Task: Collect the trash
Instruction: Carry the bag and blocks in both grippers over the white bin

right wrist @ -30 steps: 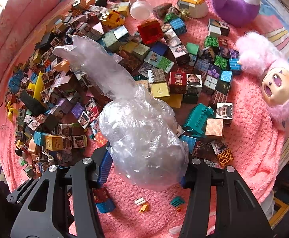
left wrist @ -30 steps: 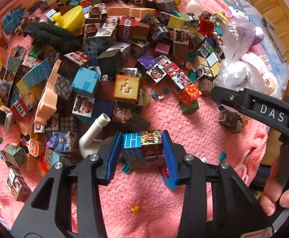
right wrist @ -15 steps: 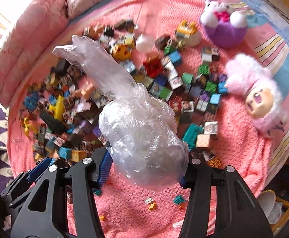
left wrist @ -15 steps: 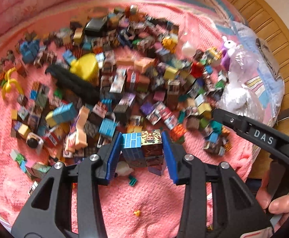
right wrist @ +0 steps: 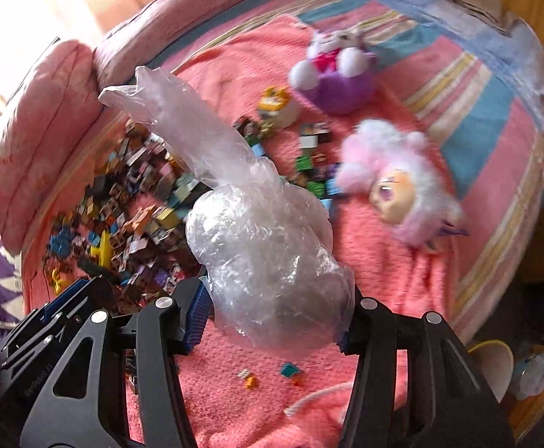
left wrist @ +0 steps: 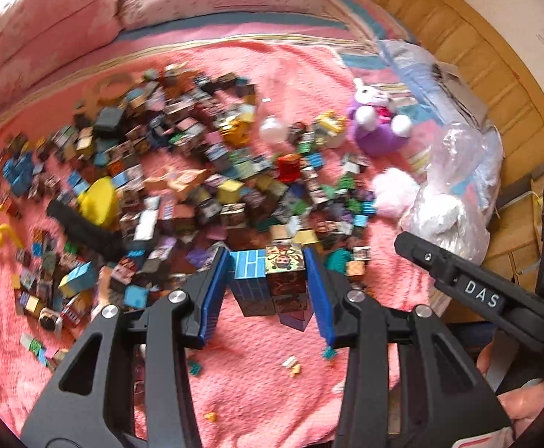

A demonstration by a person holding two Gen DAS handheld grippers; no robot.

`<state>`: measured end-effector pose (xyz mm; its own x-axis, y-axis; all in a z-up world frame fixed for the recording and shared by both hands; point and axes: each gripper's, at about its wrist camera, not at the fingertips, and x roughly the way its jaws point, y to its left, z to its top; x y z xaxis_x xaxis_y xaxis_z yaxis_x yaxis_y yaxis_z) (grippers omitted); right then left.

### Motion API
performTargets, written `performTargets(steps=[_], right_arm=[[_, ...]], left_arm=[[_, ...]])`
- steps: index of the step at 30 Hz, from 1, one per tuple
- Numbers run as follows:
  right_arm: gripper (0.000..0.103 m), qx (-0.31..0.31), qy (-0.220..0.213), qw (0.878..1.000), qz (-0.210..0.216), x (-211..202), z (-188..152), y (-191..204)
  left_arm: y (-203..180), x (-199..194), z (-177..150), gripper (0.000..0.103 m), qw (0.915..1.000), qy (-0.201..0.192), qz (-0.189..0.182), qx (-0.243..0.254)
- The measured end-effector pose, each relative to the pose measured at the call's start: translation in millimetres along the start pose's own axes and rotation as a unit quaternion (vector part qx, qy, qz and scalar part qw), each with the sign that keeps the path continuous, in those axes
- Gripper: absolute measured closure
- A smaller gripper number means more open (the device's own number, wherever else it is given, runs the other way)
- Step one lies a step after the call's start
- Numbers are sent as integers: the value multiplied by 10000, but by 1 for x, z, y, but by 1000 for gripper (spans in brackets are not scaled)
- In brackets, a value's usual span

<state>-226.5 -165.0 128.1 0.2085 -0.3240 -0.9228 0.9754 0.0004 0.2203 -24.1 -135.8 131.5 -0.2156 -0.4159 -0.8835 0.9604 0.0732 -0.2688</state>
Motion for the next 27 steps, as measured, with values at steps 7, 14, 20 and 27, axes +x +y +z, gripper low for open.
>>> performTargets(steps=[7,14,20,27], right_arm=[[52,553,-243,9981,-146,-34,-4,-51],[52,1204,-470,9909,-366,-68,-23,-109],[52,1809,-610,9797,-619,-94,-51,-166],[52,2508,-699,9611,-923,-117,-92,-226]], left_arm=[[-57,0,7,63,9982,-9,-235,552],[-125,2,2,63,9913,30,-586,1180],[-185,8,-16,63,9801,182,-917,1749],[-250,17,-47,63,9616,440,-1265,2394]])
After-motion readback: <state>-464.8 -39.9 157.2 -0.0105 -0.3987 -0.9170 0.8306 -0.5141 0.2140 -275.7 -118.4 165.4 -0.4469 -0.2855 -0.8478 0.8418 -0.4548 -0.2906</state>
